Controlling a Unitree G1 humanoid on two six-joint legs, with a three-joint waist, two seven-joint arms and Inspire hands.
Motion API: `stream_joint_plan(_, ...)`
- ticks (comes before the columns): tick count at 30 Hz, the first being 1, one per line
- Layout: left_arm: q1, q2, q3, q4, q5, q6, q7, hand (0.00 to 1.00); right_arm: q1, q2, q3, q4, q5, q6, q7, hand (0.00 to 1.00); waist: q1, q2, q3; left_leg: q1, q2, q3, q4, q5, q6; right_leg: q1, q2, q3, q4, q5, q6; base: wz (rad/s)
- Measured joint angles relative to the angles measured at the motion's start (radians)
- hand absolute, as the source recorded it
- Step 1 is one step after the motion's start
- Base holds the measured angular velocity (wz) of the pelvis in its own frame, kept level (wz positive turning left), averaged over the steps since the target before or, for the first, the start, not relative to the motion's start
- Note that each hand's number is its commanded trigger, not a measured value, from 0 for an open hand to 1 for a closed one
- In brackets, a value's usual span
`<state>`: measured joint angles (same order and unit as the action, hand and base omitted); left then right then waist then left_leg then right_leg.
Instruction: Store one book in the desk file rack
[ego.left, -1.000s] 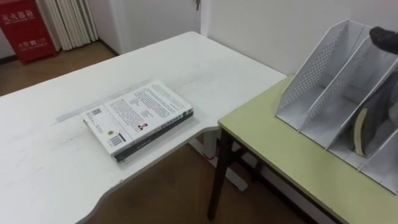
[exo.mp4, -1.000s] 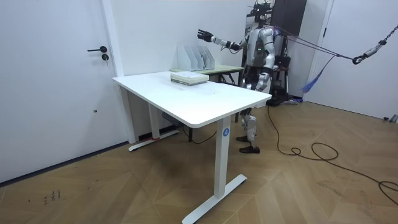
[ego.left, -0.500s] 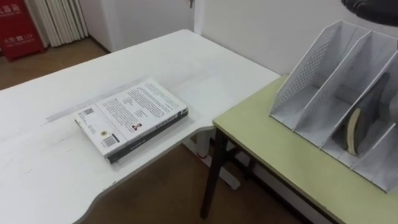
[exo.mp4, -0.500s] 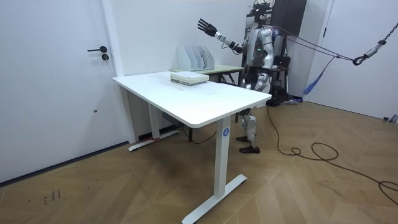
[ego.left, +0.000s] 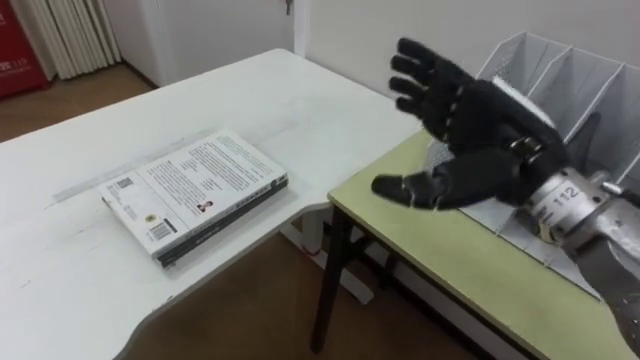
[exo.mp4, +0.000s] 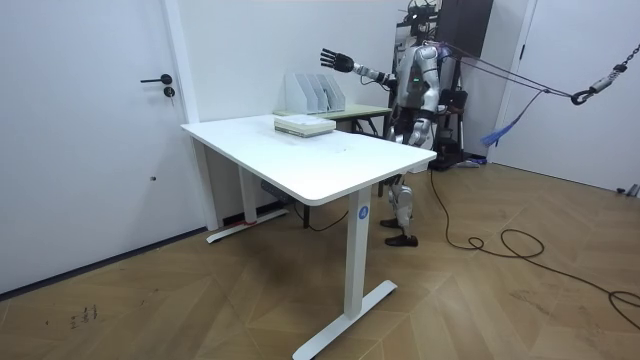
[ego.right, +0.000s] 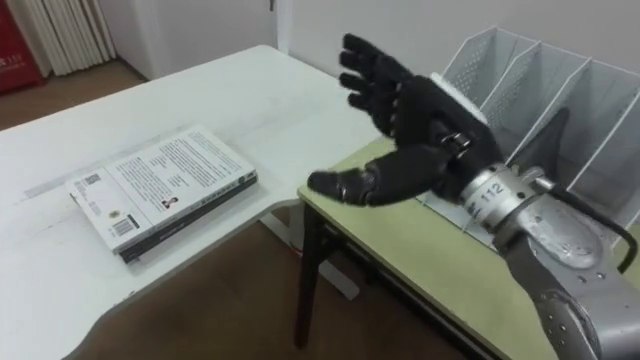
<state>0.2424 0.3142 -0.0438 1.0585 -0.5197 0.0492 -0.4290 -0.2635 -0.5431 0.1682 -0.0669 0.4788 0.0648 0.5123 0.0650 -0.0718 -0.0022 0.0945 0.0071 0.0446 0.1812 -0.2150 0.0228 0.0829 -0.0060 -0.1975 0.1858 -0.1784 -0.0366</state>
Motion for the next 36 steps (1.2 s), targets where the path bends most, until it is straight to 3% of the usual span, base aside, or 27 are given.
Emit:
stream_joint_plan(5,-0.063,0.019,-0.057,0.022,0.001,0.029,-0.014,0.00,0.145,0.003,0.144,0.088,-0.227,0.023,0.142,0.00,0.054,-0.008,0.0034,0.002,-0.001,0.003,0.000,-0.001,0.001,0.000,-0.002,0.002,0.002,0.000,0.001,-0.01)
stream_joint_plan(7,-0.082,0.016,-0.060,0.022,0.001,0.035,-0.014,0.00,0.200,0.010,0.183,0.160,-0.316,0.059,0.179,0.00,0.077,-0.006,0.0055,0.001,-0.003,0.000,0.001,-0.002,0.003,-0.001,-0.003,0.003,0.005,0.001,0.001,0.00)
stream_joint_plan(9,-0.084,0.013,-0.074,0.024,-0.001,0.036,-0.009,0.00,0.234,0.031,0.203,0.281,-0.398,0.072,0.219,0.00,0.079,0.003,0.0130,-0.005,-0.003,-0.003,0.002,-0.004,0.005,-0.004,-0.004,0.000,0.007,0.001,0.002,0.02)
stream_joint_plan(13,-0.093,-0.001,-0.077,0.036,0.001,0.033,0.026,0.00,0.280,0.071,0.194,0.464,-0.513,0.069,0.198,0.00,0.073,0.014,0.0067,-0.024,-0.007,-0.014,0.010,-0.003,0.005,-0.012,-0.007,-0.011,0.003,0.002,0.003,0.08)
stream_joint_plan(18,-0.095,-0.041,-0.056,0.042,0.012,0.032,0.089,0.00,0.324,0.189,0.132,0.779,-0.686,0.064,0.075,0.00,0.075,0.033,0.0075,-0.022,-0.014,-0.015,0.015,-0.003,0.005,-0.010,-0.006,-0.009,-0.001,0.000,0.004,0.00)
stream_joint_plan(22,-0.095,-0.069,-0.017,0.066,0.042,0.025,0.147,0.00,0.330,0.249,-0.010,1.002,-0.671,0.016,-0.061,0.00,0.064,0.039,0.0082,-0.014,-0.018,-0.016,0.012,-0.003,0.006,0.004,-0.006,-0.008,-0.013,-0.001,0.007,0.03)
stream_joint_plan(24,-0.081,-0.081,0.011,0.073,0.060,0.013,0.169,0.00,0.331,0.275,-0.058,1.080,-0.650,-0.008,-0.116,0.00,0.049,0.038,0.0049,-0.006,-0.018,-0.019,0.008,-0.003,0.006,0.015,-0.006,-0.013,-0.020,0.000,0.008,0.09)
stream_joint_plan(33,-0.060,-0.144,0.117,0.080,0.145,0.010,0.238,0.00,0.346,0.337,-0.154,1.279,-0.489,-0.054,-0.371,0.00,0.027,0.064,0.0070,0.005,-0.020,-0.026,0.001,-0.004,0.007,0.033,-0.006,-0.020,-0.036,0.001,0.011,0.03)
stream_joint_plan(36,-0.054,-0.154,0.131,0.080,0.181,0.010,0.252,0.00,0.355,0.345,-0.193,1.310,-0.461,-0.055,-0.425,0.00,0.005,0.080,-0.0009,0.005,-0.020,-0.026,-0.001,-0.004,0.007,0.032,-0.006,-0.020,-0.036,0.000,0.012,0.00)
